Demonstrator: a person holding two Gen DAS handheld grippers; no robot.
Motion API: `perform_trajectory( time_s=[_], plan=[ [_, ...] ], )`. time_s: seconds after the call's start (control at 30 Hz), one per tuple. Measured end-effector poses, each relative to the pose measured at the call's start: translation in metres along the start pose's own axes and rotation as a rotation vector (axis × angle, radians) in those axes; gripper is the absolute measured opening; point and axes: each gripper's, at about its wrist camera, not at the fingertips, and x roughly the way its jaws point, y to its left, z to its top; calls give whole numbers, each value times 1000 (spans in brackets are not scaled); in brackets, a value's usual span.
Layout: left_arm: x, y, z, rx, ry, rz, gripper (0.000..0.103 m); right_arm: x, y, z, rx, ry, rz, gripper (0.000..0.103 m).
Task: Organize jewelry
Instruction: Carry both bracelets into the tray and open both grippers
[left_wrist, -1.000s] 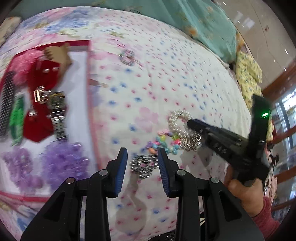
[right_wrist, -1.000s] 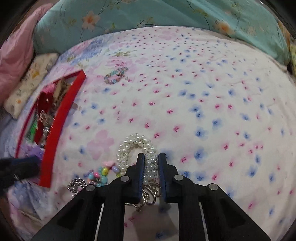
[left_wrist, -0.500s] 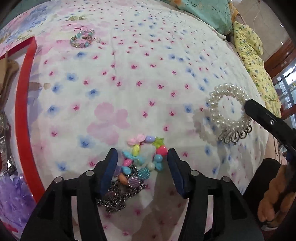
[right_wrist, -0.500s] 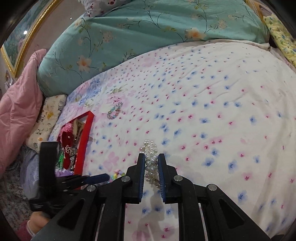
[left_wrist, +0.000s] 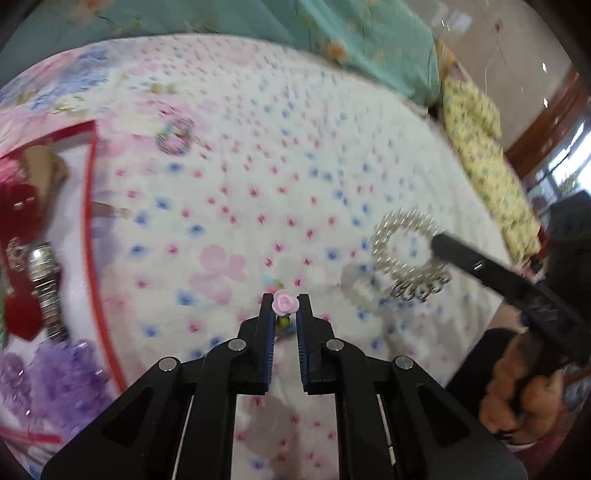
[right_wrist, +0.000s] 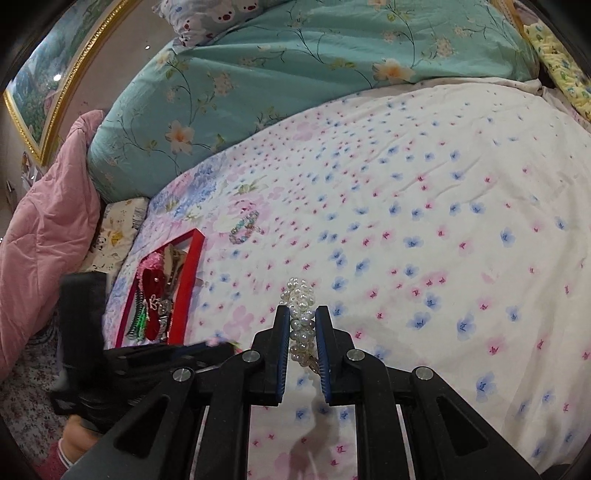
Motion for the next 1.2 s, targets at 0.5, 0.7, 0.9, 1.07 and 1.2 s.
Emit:
perform_trajectory(
  time_s=[0.5, 0.7, 0.9, 1.07, 1.2],
  plan=[
    [-81, 53, -15, -142, -166, 7, 9, 11, 52, -1, -67, 21, 79, 13],
    [-112, 80, -26, -199, -221, 23, 9, 20, 84, -2, -113, 36, 120, 13],
    [-138, 109, -37, -238, -269, 52, 9, 32, 117, -5, -160, 55, 158, 13],
    [-150, 136, -47, -283, -291, 70, 9, 45, 147, -8, -195, 74, 188, 13],
    [-155, 156, -56, -316, -297, 77, 9, 57, 170, -11, -222, 93, 212, 13]
  ],
)
